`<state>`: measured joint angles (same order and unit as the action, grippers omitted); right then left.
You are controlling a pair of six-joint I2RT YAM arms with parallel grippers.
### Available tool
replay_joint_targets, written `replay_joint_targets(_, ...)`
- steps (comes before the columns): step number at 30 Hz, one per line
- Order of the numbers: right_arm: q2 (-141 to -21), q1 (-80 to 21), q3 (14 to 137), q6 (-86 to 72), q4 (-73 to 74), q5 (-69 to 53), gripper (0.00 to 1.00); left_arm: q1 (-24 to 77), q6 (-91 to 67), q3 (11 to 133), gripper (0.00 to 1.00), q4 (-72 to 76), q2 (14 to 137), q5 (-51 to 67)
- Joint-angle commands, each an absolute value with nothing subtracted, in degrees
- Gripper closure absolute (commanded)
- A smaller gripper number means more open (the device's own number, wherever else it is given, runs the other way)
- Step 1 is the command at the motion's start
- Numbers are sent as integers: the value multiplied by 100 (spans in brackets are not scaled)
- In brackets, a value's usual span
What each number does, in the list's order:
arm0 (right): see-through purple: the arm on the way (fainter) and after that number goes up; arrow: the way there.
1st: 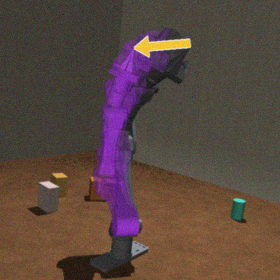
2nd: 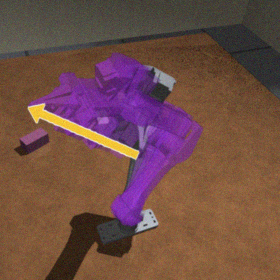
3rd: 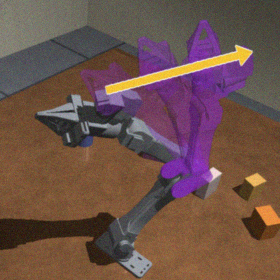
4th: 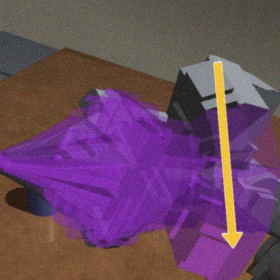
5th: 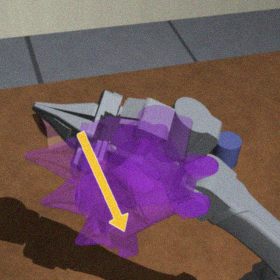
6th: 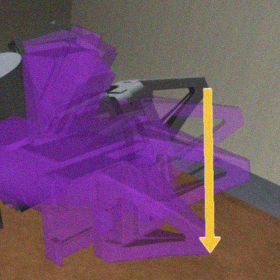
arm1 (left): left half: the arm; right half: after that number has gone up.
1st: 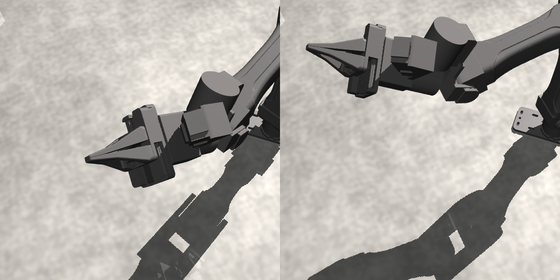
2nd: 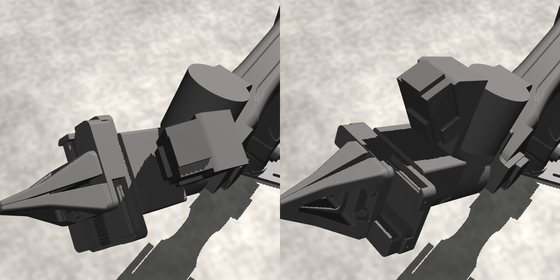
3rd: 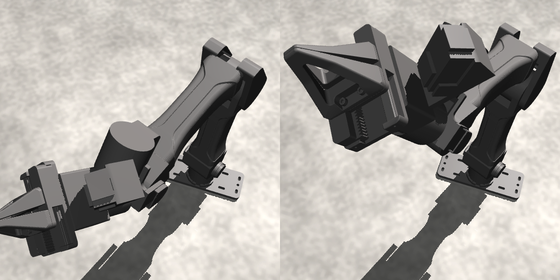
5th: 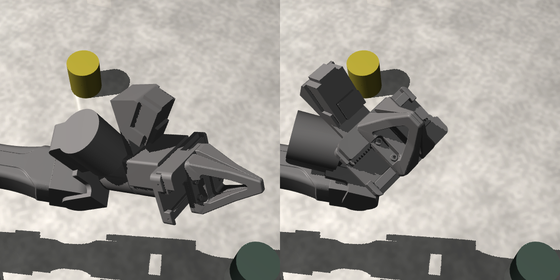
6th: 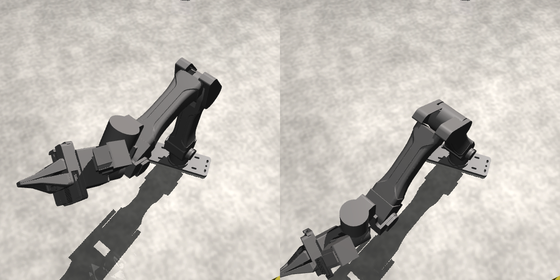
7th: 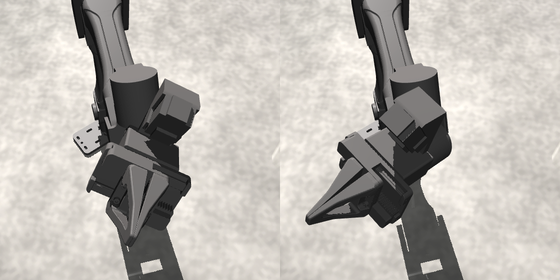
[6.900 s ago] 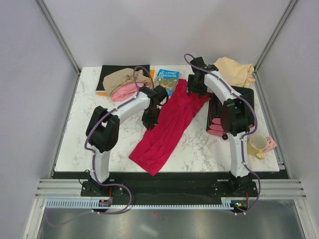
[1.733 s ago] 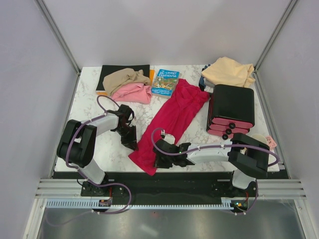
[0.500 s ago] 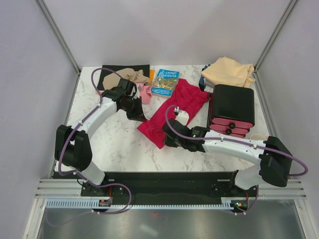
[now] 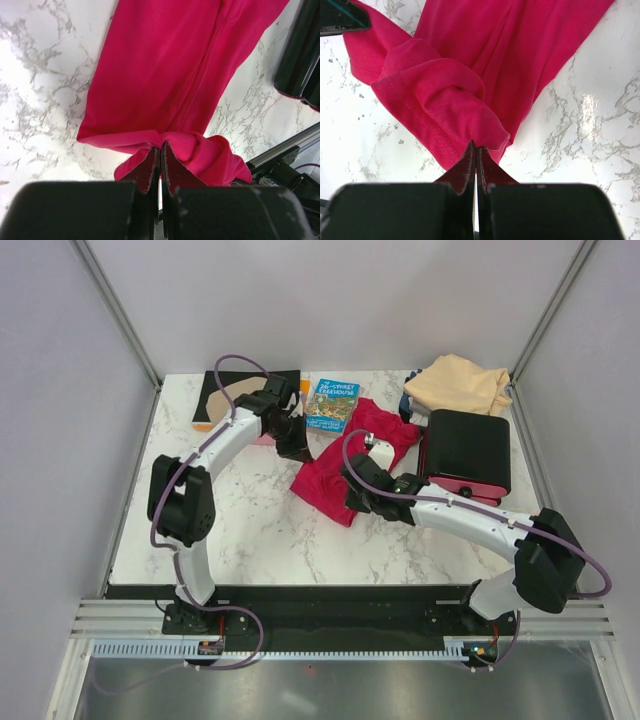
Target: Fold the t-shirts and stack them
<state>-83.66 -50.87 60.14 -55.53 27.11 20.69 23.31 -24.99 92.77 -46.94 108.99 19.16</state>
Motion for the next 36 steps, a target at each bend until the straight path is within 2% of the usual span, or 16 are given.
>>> replay_joint_targets(1,-8499,-4992,6345,-5212,2769,2267,100,2470,-2435,9904,98,-4728,11275,1934)
replay_joint_targets(12,-8991,-4650,6513,-4764,2655,2329,100,2628,-2303,10766,98,-4729,12102,1934)
replay_joint_targets(28,-9685,-4403,6715,-4430,2356,2320,100,2777,-2057,11329,98,-4720,12911,1995)
replay_joint_targets(32,-9721,-4307,6680,-4587,2364,2382,88,2777,-2144,11592,97,-4720,13060,2021)
replay_joint_targets(36,-9642,-4184,6531,-4903,2312,2443,88,2777,-2320,11847,94,-4720,13201,2109)
